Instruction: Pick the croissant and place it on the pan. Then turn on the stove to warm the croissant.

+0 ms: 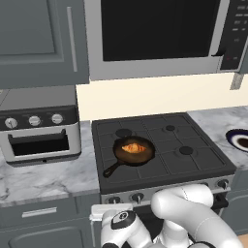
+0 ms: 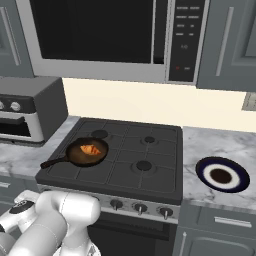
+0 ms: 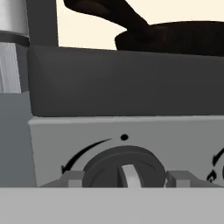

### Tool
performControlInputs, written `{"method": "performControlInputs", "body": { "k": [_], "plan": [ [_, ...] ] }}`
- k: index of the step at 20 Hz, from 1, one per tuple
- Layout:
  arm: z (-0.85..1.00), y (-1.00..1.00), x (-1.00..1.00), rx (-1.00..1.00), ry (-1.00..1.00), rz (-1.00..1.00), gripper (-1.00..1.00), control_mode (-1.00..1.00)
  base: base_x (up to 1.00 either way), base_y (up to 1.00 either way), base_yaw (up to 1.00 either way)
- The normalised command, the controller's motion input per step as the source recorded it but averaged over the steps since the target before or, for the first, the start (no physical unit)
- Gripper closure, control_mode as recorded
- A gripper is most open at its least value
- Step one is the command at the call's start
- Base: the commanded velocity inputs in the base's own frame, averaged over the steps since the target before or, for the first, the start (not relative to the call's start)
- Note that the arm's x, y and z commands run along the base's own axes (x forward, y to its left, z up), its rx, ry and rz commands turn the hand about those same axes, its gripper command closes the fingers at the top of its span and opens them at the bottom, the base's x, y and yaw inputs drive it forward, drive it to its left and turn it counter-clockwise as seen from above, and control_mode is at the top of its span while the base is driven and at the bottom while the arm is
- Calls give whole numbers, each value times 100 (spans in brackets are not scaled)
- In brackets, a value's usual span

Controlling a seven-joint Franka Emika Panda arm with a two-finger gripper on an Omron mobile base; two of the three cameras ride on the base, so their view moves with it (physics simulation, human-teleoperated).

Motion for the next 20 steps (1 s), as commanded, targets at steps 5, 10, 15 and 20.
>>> {"method": "performControlInputs", "body": {
  "k": [5,10,15,20],
  "plan": [
    [0,0,0,-13,0,5,100,-100,0,0,0],
    [0,0,0,-14,0,6,100,-100,0,0,0],
    [0,0,0,-14,0,8,100,-100,0,0,0],
    [0,0,0,-16,0,8,100,-100,0,0,0]
  ]
}}
